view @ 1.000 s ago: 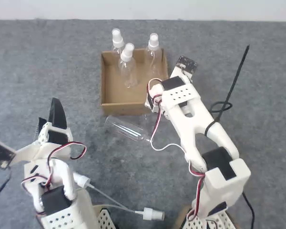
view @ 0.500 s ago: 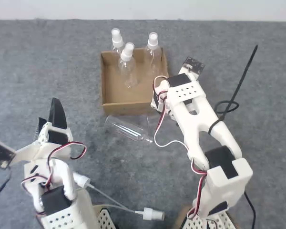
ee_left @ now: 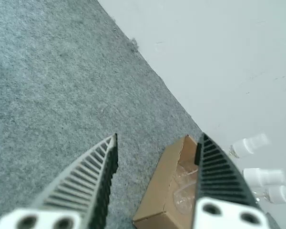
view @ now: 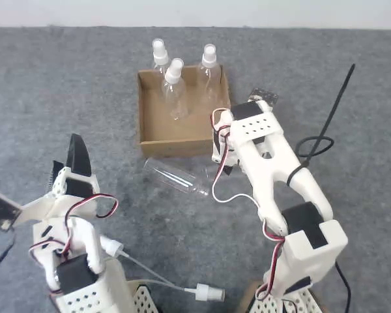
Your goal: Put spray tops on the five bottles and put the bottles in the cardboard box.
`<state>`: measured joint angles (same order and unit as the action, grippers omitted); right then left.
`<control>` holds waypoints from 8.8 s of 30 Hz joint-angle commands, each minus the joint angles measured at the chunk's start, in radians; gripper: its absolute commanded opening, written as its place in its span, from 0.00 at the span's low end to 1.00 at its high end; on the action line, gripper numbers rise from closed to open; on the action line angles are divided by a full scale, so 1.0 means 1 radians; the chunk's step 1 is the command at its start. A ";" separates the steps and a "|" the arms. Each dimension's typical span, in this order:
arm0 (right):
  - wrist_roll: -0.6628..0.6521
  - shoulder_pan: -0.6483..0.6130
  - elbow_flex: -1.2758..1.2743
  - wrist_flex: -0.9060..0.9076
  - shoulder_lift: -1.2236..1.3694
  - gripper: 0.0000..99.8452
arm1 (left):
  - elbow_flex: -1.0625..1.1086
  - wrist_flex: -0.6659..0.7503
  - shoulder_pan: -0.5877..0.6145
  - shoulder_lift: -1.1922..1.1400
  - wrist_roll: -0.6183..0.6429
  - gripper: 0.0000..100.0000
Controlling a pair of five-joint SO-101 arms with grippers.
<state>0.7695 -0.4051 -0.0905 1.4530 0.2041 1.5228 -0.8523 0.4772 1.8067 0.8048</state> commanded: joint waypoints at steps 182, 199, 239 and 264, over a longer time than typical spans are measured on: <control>-1.188 0.039 0.029 0.254 -0.320 0.02 | -0.012 0.026 0.003 0.018 -0.078 0.25; -1.002 0.036 -0.322 -0.018 -0.610 0.02 | -0.015 -0.008 0.005 0.018 -0.209 0.25; -0.862 0.318 -0.396 -0.211 -0.645 0.02 | -0.275 -0.549 -0.532 0.011 -1.321 0.20; -0.861 0.545 -0.339 -0.226 -0.645 0.03 | -0.406 -0.574 -1.160 -0.684 -1.405 0.26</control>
<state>-0.1036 0.1135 -0.5002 1.2474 -0.4005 1.1807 -1.4293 -0.6183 1.2221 -0.5823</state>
